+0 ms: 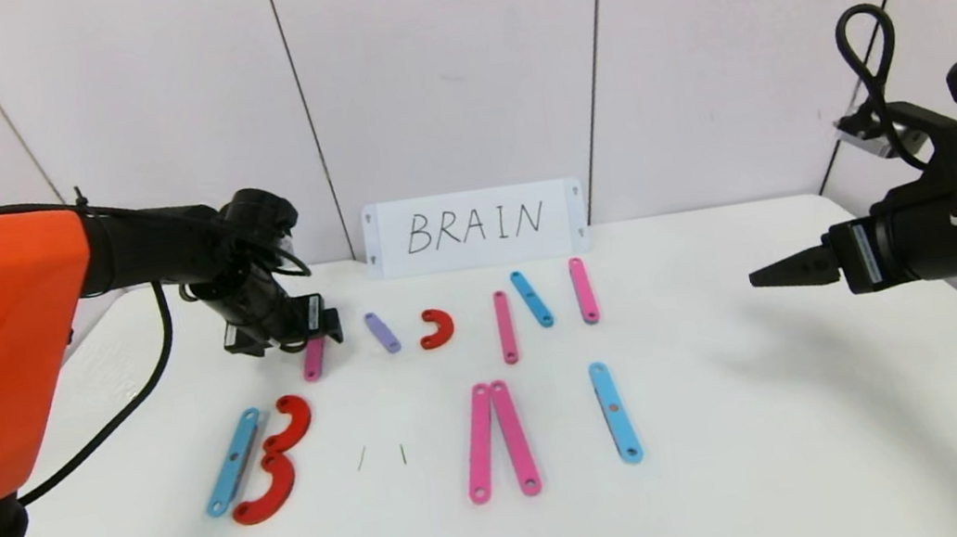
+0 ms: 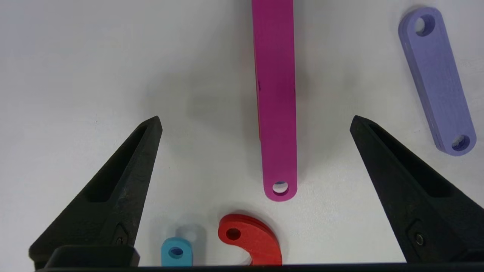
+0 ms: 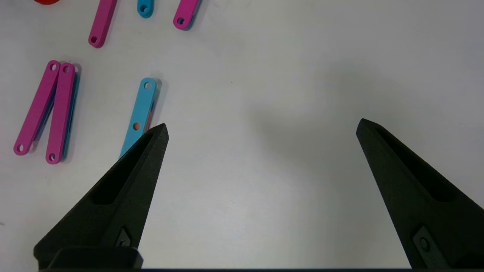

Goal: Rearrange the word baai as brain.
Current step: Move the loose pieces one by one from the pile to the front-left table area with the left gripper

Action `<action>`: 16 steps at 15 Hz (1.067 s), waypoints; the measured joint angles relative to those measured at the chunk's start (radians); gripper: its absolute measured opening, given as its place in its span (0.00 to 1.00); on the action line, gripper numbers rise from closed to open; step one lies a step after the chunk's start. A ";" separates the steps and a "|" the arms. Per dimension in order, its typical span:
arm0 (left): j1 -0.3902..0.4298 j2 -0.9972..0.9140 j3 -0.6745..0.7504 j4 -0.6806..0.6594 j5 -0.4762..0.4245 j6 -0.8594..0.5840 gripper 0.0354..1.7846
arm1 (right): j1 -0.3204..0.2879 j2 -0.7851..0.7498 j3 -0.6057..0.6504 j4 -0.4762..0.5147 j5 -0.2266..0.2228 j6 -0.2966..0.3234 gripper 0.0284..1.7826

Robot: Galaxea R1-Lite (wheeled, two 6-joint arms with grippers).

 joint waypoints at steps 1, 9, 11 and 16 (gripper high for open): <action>-0.001 0.008 -0.007 -0.003 0.000 0.001 0.98 | 0.000 0.001 0.000 0.000 0.000 0.000 0.98; -0.002 0.056 -0.060 -0.004 0.000 -0.006 0.76 | 0.000 0.001 0.001 0.000 0.000 -0.001 0.98; -0.002 0.063 -0.063 -0.004 0.000 -0.004 0.57 | 0.001 0.001 0.001 0.000 0.000 -0.002 0.98; -0.003 0.066 -0.064 -0.003 0.000 -0.006 0.16 | 0.005 0.002 0.003 0.000 0.000 -0.002 0.98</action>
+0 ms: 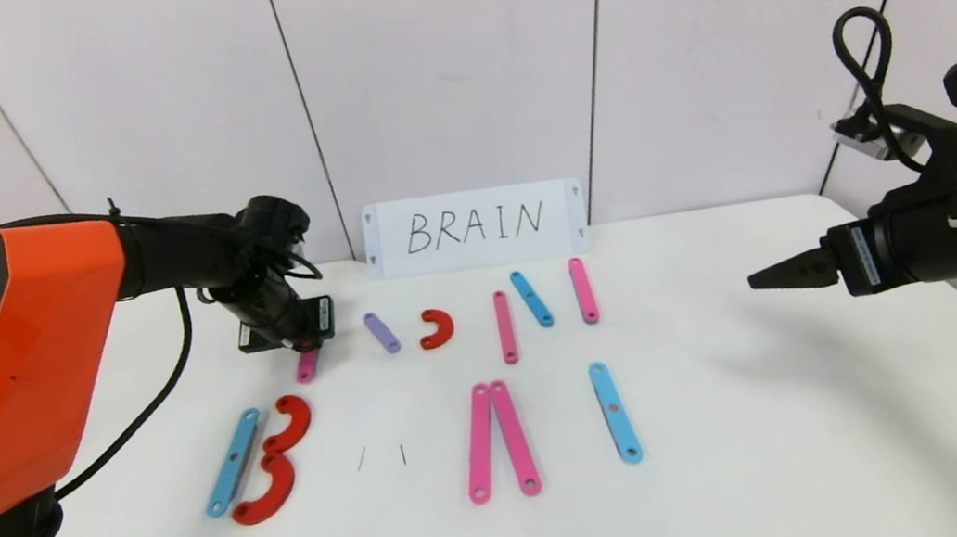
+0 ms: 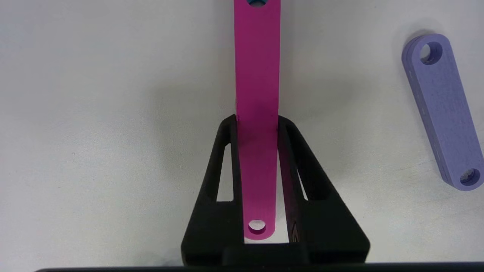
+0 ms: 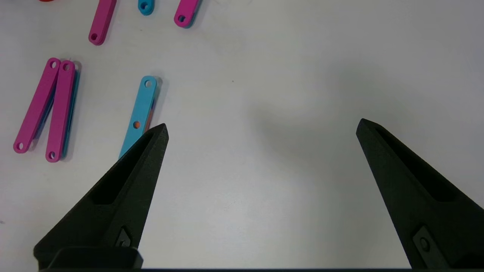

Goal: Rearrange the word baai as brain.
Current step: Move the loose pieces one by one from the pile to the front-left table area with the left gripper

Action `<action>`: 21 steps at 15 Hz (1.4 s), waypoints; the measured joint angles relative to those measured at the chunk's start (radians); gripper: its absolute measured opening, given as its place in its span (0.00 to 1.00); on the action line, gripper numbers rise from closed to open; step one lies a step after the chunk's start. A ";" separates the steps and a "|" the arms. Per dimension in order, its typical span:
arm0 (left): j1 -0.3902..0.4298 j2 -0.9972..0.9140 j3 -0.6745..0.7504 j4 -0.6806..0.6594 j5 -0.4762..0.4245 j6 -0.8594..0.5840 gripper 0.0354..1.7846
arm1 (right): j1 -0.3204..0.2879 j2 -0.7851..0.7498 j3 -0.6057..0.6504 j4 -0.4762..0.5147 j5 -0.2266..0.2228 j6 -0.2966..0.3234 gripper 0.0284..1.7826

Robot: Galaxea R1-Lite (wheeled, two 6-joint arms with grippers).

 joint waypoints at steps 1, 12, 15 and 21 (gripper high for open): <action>0.000 0.000 0.000 0.001 0.000 0.000 0.15 | 0.000 0.000 0.000 0.000 0.000 0.000 0.98; -0.094 -0.158 0.021 0.183 0.000 -0.119 0.15 | 0.000 0.000 0.001 0.000 -0.001 0.000 0.98; -0.127 -0.221 0.096 0.206 0.001 -0.129 0.15 | 0.000 0.000 0.003 0.000 -0.001 0.000 0.98; -0.178 -0.326 0.356 0.089 0.004 -0.131 0.15 | 0.000 0.000 0.004 0.000 0.000 0.000 0.98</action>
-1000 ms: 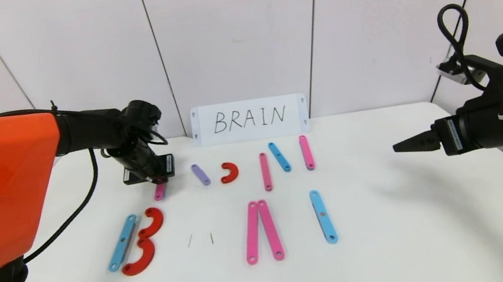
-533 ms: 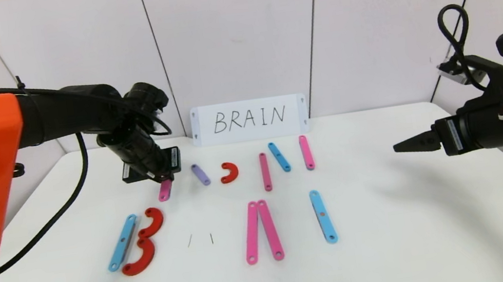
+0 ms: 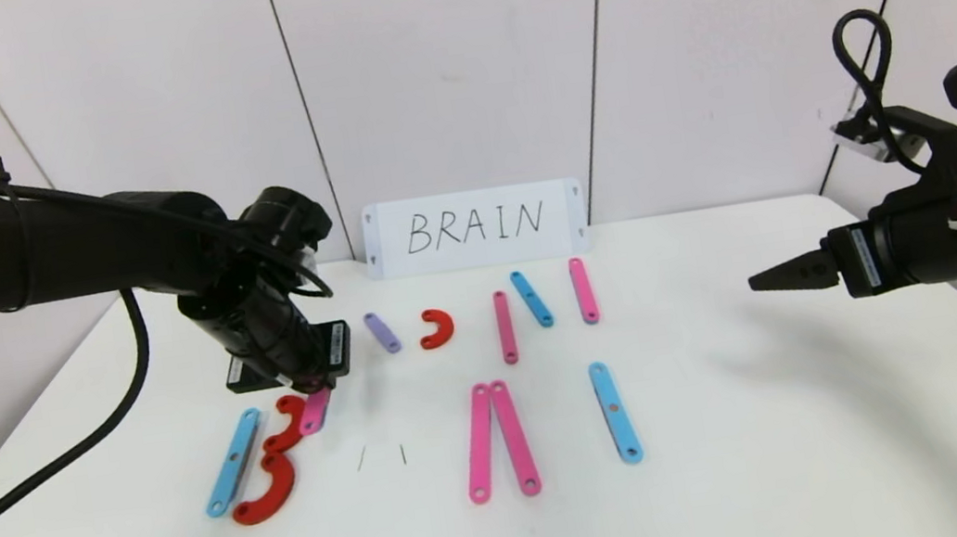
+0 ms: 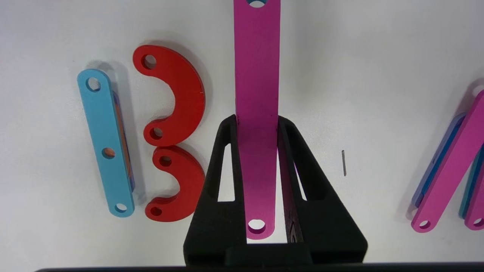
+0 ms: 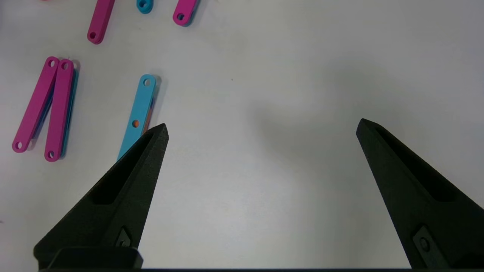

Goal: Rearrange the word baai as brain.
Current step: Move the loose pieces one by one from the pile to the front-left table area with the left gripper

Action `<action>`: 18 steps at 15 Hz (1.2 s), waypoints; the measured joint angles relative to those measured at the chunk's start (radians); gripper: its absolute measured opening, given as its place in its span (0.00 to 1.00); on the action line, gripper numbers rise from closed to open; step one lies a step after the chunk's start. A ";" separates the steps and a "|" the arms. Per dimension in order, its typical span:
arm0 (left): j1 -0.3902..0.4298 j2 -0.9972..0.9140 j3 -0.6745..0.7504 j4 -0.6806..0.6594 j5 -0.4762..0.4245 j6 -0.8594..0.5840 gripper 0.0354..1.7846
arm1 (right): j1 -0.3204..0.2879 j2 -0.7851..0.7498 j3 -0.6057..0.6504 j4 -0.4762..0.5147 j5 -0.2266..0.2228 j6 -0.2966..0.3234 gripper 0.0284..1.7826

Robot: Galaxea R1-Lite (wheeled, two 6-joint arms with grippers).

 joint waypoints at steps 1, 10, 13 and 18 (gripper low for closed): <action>-0.008 -0.011 0.041 -0.031 0.000 0.000 0.15 | 0.000 0.000 0.000 0.000 0.000 0.000 0.98; -0.070 -0.027 0.191 -0.099 0.000 -0.059 0.15 | 0.001 0.000 0.001 0.000 0.000 0.000 0.98; -0.082 -0.018 0.195 -0.100 0.001 -0.067 0.15 | 0.001 0.000 0.001 0.000 0.000 0.000 0.98; -0.087 0.000 0.196 -0.098 -0.001 -0.073 0.15 | 0.002 0.001 0.003 0.000 0.000 0.000 0.98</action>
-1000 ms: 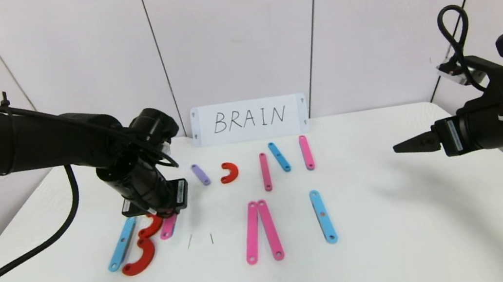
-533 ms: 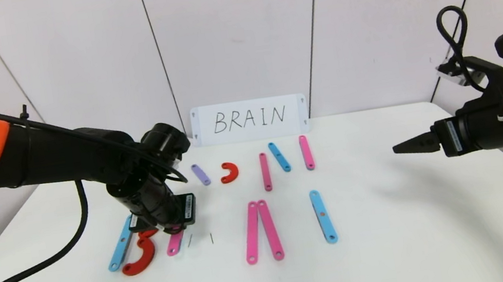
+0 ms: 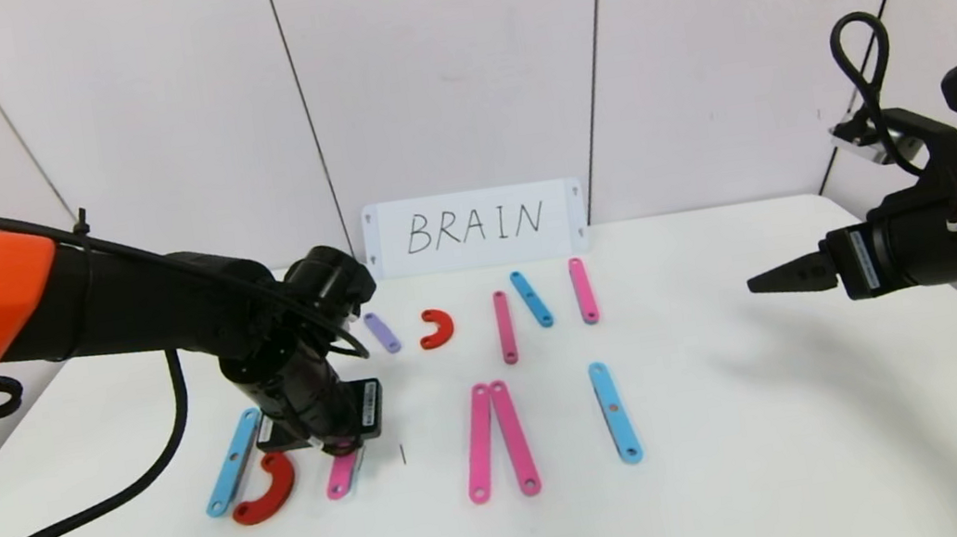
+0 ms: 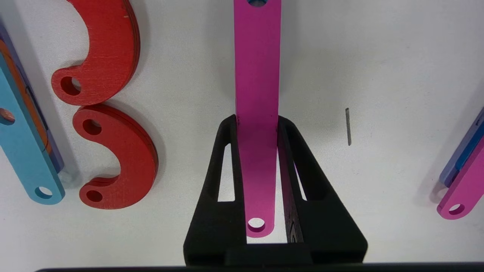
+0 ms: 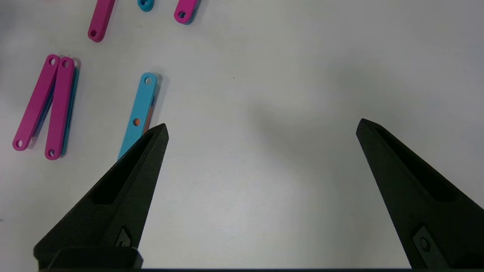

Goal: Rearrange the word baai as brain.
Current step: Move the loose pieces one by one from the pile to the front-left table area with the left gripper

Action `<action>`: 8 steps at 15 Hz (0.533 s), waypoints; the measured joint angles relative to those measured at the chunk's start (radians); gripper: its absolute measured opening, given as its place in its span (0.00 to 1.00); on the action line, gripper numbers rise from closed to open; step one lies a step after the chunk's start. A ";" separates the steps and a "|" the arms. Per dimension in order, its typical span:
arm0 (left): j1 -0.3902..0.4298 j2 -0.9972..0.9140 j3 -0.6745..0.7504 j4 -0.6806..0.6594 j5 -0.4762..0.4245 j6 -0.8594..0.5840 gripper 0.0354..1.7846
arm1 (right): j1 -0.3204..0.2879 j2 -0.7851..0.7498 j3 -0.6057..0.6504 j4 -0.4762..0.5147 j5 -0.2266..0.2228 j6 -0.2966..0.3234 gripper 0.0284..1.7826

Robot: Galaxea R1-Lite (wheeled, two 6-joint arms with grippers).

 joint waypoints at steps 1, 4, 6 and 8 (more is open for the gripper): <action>0.000 0.002 0.000 0.000 -0.001 0.000 0.15 | 0.000 0.000 0.000 0.000 -0.001 0.000 0.98; -0.004 0.010 0.000 -0.001 -0.001 -0.006 0.15 | 0.000 0.000 0.000 0.000 0.000 0.000 0.98; -0.006 0.015 -0.005 -0.001 -0.001 -0.015 0.15 | 0.000 0.000 0.000 0.000 0.000 0.000 0.98; -0.006 0.021 -0.009 -0.001 -0.001 -0.016 0.15 | 0.000 0.000 0.000 0.000 0.000 0.000 0.98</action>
